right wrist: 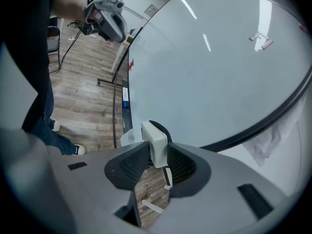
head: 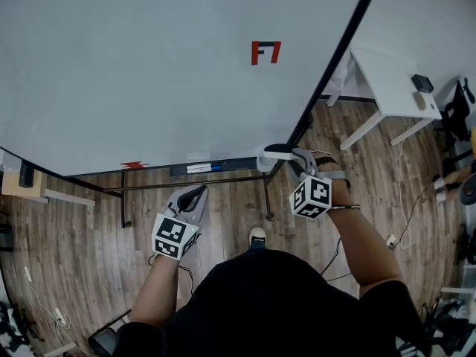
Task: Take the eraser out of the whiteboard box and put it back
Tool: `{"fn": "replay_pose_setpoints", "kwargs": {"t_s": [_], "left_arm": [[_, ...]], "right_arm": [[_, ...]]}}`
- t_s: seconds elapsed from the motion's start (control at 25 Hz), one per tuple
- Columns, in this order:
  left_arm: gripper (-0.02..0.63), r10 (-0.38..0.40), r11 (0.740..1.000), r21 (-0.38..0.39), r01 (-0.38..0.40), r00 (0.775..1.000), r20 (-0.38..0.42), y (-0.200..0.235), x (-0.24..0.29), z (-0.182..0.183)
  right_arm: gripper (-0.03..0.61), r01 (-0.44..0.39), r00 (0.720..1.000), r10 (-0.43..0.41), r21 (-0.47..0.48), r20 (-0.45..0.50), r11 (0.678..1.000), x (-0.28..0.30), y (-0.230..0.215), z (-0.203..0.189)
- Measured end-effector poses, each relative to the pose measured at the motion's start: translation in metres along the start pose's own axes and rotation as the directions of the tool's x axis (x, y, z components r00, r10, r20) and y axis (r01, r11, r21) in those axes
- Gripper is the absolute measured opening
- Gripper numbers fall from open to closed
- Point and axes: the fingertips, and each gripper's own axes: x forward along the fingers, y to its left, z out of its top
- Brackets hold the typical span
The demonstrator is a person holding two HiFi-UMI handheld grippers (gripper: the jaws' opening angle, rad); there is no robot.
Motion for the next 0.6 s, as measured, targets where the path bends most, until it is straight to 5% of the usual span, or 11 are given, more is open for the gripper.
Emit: {"fn": "replay_pose_setpoints", "kwargs": {"t_s": [0.6], "left_arm": [[0.009,-0.011,0.999,0.035,0.012,1.000,-0.018,-0.008,0.009,0.008]], "right_arm": [[0.117,0.050,0.996,-0.060,0.139,0.065,0.989,-0.038,-0.005,-0.004]]}}
